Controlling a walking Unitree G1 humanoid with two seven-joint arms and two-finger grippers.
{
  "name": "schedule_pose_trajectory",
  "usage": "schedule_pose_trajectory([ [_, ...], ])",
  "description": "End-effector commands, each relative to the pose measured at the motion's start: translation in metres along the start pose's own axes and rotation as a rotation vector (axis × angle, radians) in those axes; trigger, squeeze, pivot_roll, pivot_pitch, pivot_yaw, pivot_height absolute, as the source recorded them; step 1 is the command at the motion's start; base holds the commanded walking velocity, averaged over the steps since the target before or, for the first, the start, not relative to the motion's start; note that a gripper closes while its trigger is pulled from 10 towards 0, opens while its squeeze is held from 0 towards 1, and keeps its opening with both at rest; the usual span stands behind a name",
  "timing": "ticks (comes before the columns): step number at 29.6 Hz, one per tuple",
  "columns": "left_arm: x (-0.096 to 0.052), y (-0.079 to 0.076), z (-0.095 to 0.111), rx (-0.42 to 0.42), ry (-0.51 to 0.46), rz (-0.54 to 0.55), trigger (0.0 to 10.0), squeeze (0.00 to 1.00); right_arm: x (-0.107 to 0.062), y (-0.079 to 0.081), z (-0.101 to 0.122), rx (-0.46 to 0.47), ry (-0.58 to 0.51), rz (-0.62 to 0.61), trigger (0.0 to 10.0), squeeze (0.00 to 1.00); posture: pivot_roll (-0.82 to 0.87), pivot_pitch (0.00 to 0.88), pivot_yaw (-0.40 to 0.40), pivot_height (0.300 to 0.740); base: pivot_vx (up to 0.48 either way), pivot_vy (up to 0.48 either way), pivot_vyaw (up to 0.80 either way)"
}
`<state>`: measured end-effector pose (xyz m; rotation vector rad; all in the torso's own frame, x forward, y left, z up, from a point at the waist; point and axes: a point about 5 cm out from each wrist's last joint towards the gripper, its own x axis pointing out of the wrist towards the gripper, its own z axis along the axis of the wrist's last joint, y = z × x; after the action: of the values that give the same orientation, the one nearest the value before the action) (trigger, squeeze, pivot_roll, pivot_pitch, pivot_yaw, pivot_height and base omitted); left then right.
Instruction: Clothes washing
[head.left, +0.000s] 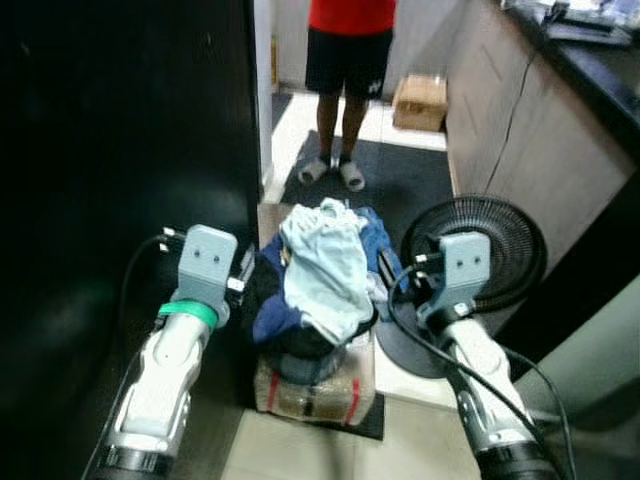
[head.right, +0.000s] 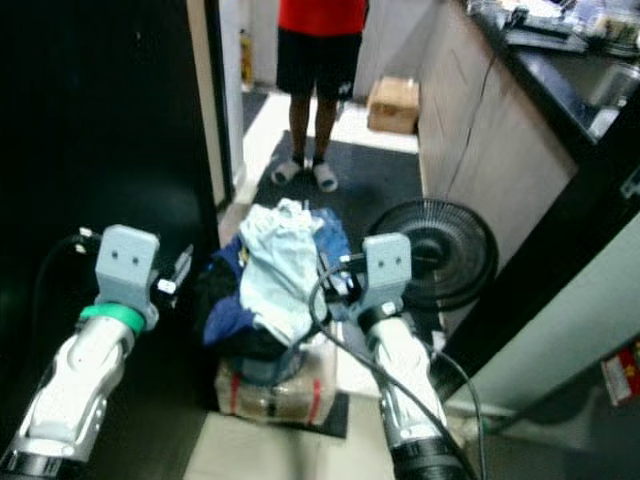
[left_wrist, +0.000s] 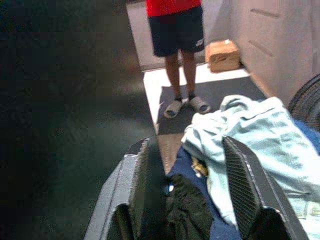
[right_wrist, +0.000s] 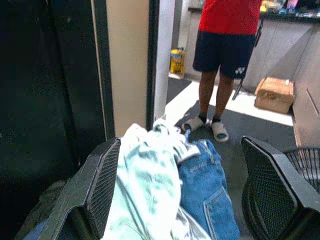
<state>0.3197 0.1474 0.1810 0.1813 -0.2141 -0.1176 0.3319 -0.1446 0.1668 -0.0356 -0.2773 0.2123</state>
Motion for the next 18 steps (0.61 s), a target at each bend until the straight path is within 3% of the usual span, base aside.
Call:
schedule_pose_trajectory([
  [1,-0.006,0.006,-0.017,-0.085,0.084,0.039,10.0,0.0,-0.004,0.0,-0.006,0.0,0.022,-0.006,10.0,0.0,0.04,0.032,0.004,0.74,0.0,0.0,0.0],
  [5,-0.007,0.005,-0.023,-0.131,0.128,0.036,10.0,0.0,-0.005,-0.001,-0.007,-0.002,0.024,-0.008,10.0,0.0,0.04,0.032,0.004,0.74,0.0,0.0,0.0],
  [9,-0.008,0.001,-0.03,-0.068,0.141,0.014,10.0,0.0,-0.006,-0.002,-0.01,-0.013,0.034,-0.018,10.0,0.0,0.04,0.033,0.004,0.74,0.0,0.0,0.0],
  [13,-0.007,-0.003,-0.034,-0.067,0.153,-0.004,10.0,0.0,-0.007,-0.002,-0.013,-0.019,0.045,-0.022,10.0,0.0,0.04,0.033,0.003,0.74,0.0,0.0,0.0],
  [18,-0.001,-0.012,-0.035,-0.127,0.153,-0.008,10.0,0.0,-0.008,0.0,-0.019,-0.01,0.068,-0.03,10.0,0.0,0.03,0.037,0.007,0.74,0.0,0.0,0.0],
])
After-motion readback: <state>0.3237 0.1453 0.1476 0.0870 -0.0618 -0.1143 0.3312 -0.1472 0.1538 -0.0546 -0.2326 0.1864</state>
